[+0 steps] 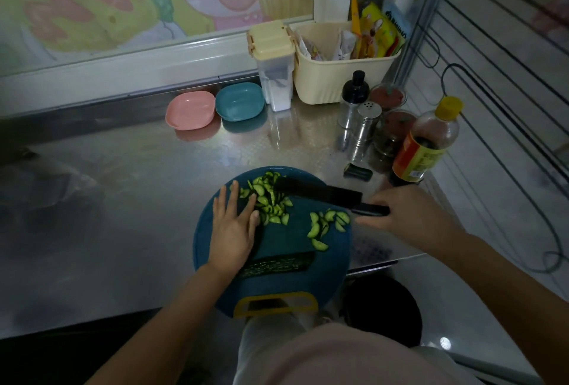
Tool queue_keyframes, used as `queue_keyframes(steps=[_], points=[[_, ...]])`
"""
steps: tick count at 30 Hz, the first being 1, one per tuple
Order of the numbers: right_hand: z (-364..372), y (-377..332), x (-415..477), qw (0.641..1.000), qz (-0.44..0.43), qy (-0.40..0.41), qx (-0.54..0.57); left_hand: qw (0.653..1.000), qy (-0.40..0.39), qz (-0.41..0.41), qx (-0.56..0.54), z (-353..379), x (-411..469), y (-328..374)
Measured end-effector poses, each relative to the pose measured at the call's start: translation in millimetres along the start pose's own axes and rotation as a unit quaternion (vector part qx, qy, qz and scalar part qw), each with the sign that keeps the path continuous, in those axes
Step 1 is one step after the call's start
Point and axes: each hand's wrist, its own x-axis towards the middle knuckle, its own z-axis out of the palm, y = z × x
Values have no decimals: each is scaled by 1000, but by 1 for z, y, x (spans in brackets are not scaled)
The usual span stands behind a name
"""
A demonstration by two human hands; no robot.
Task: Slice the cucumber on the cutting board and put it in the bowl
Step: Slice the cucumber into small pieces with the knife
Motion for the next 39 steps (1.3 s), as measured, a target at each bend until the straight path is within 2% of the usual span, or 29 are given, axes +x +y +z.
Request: queue_keyframes(steps=[4,7,10,12,15,19,28,32,36,39], points=[[-7,4,-7,997,49,10,56,998,59,22,-28,-5,4,10],[-5,8,-8,993,68,29,86,994,51,55,-76,-7,7,34],[1,15,-6,986,93,59,124,983,-36,145,-106,1,10,62],[3,18,-5,983,106,66,135,965,-128,208,-98,12,16,77],[3,19,-6,980,118,77,141,925,-261,276,-28,32,29,90],[6,22,-7,979,135,77,133,885,-311,344,46,48,43,94],[5,18,-8,982,155,30,105,896,-212,389,-25,47,57,69],[11,20,-5,980,151,37,122,920,-119,374,-16,42,67,44],[13,21,-3,979,151,41,128,941,-101,324,3,30,69,36],[15,17,-3,982,139,38,118,931,-122,343,-13,29,55,53]])
